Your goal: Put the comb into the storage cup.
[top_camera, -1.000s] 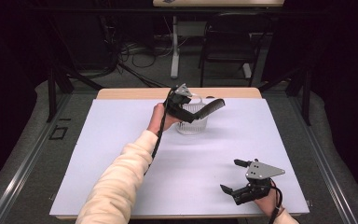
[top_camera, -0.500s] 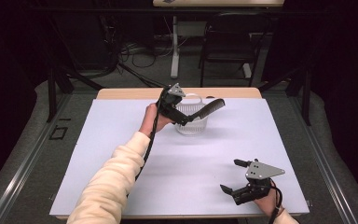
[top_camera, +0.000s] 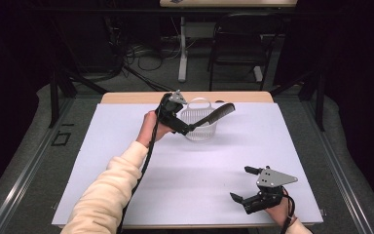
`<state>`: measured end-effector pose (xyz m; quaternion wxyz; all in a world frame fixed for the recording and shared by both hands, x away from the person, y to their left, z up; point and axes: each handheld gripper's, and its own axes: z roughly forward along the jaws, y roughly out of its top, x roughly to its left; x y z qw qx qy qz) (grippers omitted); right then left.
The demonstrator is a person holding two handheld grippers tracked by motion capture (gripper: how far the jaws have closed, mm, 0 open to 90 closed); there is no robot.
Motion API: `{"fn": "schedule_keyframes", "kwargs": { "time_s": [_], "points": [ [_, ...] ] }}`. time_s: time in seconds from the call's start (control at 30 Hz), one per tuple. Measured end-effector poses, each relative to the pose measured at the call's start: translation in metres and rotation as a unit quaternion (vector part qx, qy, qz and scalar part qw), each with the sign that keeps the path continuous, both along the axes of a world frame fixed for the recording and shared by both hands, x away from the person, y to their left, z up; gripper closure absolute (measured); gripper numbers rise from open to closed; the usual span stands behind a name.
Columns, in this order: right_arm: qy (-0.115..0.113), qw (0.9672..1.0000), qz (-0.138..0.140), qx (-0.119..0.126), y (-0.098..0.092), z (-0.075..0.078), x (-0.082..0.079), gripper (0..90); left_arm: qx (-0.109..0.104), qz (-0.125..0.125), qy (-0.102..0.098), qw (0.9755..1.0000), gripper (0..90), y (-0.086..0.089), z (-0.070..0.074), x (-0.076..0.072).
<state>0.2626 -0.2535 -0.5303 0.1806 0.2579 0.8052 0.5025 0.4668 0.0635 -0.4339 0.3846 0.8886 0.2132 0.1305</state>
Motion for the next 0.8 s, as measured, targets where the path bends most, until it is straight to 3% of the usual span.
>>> {"fn": "schedule_keyframes", "kwargs": {
  "time_s": [0.57, 0.8],
  "points": [
    [-0.002, 1.0000, 0.005, 0.000, 0.001, 0.000, 0.002, 0.0, 0.023, 0.011, 0.005, 0.9997, 0.1, 0.024, 0.002, -0.024],
    [-0.003, 1.0000, 0.003, -0.001, 0.001, 0.000, 0.001, 0.0, 0.023, 0.016, 0.004, 0.9996, 0.1, 0.036, 0.002, -0.037]
  ]
}}
